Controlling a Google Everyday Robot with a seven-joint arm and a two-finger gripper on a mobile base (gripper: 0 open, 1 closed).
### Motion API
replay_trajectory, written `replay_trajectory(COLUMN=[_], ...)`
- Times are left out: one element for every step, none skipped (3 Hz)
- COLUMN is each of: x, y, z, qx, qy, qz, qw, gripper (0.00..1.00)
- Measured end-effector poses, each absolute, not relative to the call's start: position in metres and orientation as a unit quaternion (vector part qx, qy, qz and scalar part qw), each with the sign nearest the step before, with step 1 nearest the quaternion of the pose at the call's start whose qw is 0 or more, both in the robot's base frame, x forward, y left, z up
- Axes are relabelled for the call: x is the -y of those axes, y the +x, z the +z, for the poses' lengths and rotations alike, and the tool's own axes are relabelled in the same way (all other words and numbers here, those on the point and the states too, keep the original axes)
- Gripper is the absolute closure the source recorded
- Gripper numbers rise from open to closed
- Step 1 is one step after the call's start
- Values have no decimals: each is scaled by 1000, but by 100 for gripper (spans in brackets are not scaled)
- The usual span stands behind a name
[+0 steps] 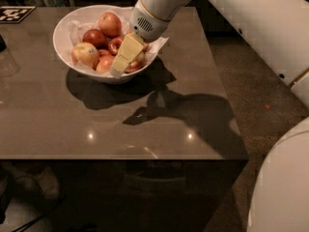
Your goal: Pick apple from white bowl
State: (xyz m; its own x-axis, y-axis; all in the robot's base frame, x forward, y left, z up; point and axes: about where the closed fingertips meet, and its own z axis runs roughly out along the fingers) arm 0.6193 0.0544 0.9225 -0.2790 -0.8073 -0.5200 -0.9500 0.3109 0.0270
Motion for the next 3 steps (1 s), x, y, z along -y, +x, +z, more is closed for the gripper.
replay_trajectory(x=[-59,-64,-64], y=[625,630,630], z=[905,892,892], qx=[-792,-793,-793], qy=[-549,-545,-545], qz=[182,196,196], qw=[197,190,190], gripper=[0,0,19])
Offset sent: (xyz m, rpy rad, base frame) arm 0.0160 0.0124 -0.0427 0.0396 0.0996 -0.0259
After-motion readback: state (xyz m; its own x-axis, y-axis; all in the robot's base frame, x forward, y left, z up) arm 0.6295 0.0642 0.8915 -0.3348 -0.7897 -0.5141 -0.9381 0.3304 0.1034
